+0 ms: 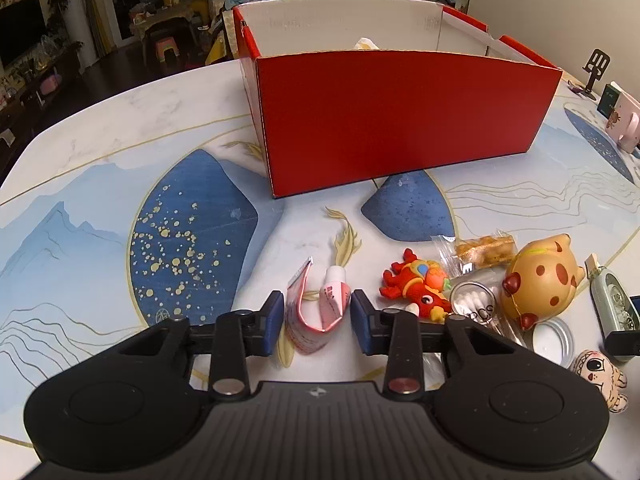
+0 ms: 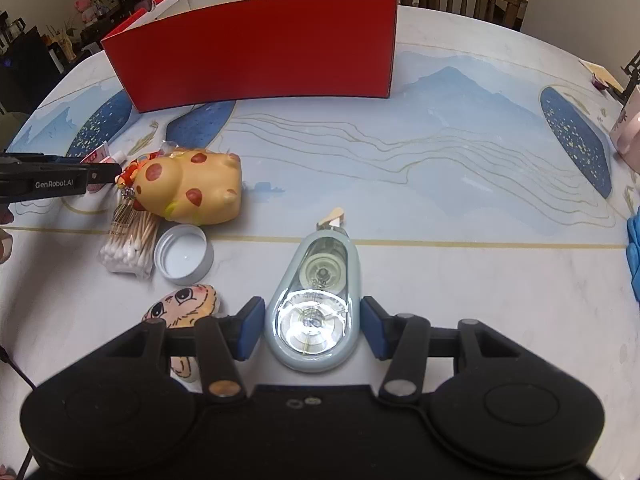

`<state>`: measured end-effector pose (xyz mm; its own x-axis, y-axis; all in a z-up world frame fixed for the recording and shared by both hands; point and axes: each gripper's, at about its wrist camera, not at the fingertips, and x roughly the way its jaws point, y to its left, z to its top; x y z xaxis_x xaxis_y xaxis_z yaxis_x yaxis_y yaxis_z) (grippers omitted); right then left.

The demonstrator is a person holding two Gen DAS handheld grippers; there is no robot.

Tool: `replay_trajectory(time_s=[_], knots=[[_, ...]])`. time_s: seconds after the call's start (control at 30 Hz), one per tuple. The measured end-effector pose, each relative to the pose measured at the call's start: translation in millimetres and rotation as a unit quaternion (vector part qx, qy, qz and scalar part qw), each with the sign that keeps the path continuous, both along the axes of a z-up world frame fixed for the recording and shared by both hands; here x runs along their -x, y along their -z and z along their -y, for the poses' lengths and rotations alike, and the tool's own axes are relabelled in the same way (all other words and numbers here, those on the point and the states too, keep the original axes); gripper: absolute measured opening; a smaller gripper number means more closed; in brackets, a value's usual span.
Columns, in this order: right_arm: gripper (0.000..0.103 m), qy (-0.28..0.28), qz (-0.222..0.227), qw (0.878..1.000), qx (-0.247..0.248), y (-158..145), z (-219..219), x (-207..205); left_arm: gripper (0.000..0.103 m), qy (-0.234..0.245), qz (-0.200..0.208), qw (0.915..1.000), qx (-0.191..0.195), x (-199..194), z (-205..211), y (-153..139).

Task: Organize objects
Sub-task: 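Grasp the pink-white tube pack with the left gripper while the right gripper grasps the tape roller, then lift and carry the tube pack and tape roller over the red box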

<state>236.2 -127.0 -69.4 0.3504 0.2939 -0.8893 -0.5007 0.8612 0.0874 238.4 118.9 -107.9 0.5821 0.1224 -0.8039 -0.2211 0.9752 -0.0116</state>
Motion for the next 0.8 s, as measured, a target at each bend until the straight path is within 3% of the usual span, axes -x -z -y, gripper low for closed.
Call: replay_trajectory(time_s=[0.5, 0.8], knots=[[0.051, 0.011, -0.014, 0.999, -0.045, -27, 23, 0, 0.031, -0.050, -0.013, 0.9966, 0.064, 29, 1, -11], [0.051, -0.006, 0.007, 0.998, -0.061, -54, 23, 3, 0.031, -0.045, 0.004, 0.9946, 0.093, 45, 19, -41]])
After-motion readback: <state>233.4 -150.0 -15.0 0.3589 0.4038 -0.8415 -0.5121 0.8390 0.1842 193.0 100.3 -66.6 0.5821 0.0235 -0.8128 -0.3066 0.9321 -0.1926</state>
